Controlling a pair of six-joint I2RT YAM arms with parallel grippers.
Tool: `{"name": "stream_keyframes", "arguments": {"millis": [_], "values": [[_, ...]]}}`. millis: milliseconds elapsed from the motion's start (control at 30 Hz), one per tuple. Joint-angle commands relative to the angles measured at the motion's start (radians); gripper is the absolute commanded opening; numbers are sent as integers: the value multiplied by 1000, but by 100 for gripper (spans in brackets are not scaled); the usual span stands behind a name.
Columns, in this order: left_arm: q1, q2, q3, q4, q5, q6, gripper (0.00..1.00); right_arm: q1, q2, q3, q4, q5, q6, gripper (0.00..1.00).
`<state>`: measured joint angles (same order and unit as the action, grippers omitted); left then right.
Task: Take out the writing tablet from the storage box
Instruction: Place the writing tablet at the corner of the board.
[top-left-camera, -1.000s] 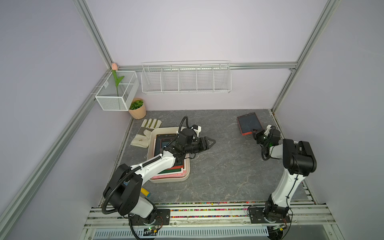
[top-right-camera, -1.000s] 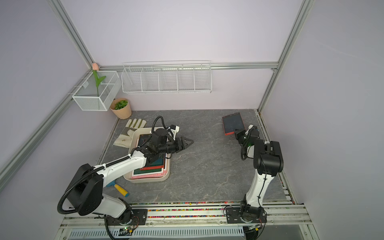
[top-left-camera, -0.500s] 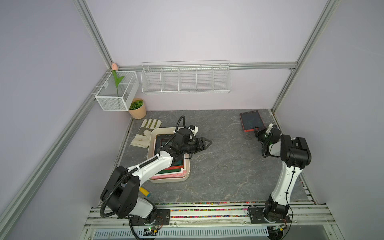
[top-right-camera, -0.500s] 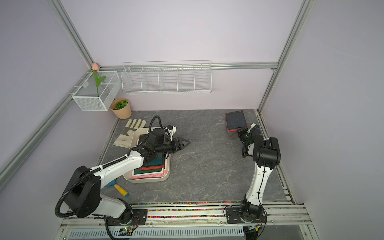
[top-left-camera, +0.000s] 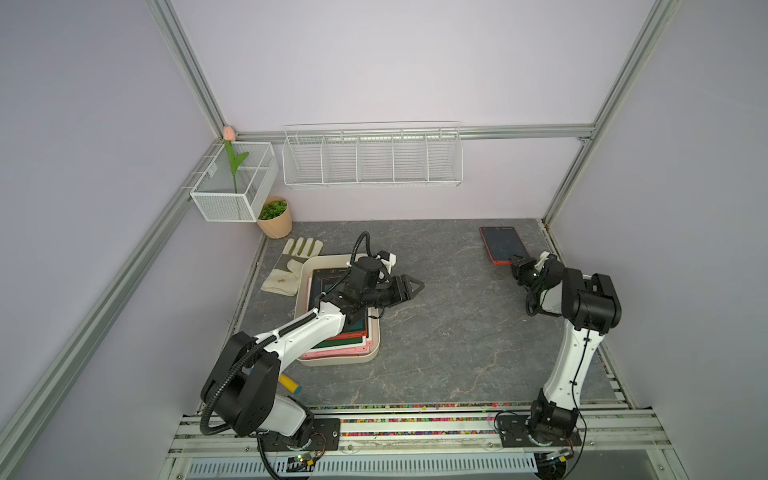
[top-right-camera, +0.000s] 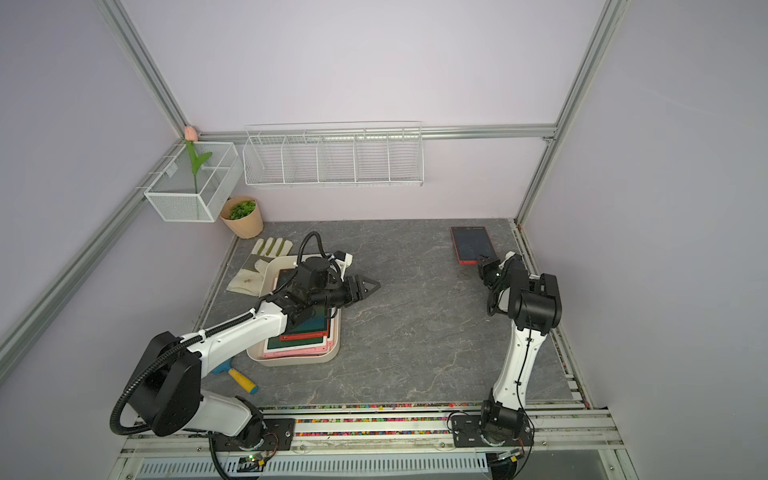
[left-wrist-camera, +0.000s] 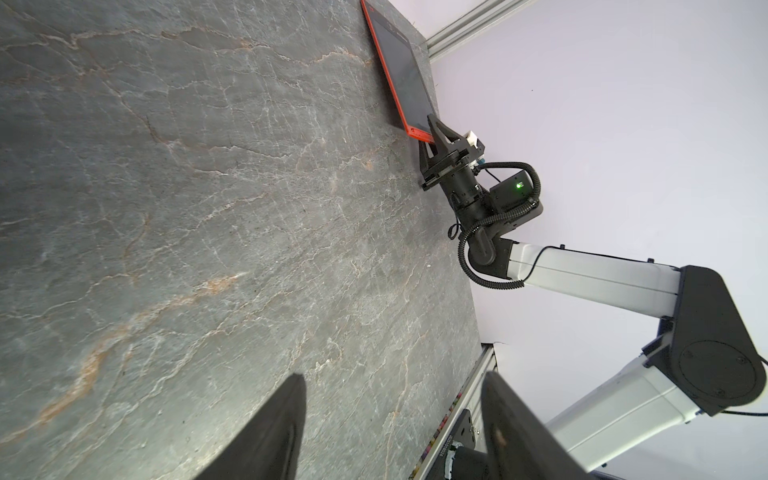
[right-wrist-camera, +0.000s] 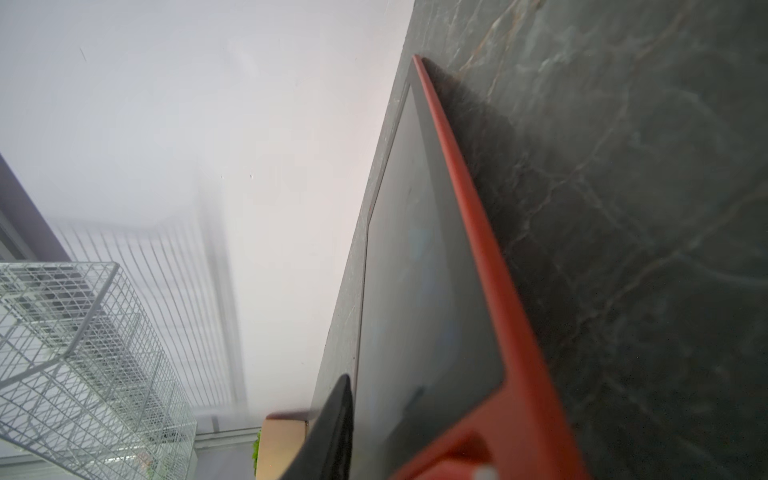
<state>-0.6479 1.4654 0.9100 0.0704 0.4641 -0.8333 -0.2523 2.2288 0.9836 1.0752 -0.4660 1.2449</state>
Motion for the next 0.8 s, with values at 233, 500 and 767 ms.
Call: {"name": "stream_keyframes", "arguments": {"millis": [233, 500, 767], "values": [[4, 12, 0, 29, 16, -8, 67, -4, -65, -10, -193, 24, 166, 64], [4, -16, -25, 24, -1, -13, 67, 7, -259, 53, -774, 103, -17, 78], [4, -67, -27, -30, -40, -4, 67, 24, -332, 224, -1236, 211, -157, 81]]}}
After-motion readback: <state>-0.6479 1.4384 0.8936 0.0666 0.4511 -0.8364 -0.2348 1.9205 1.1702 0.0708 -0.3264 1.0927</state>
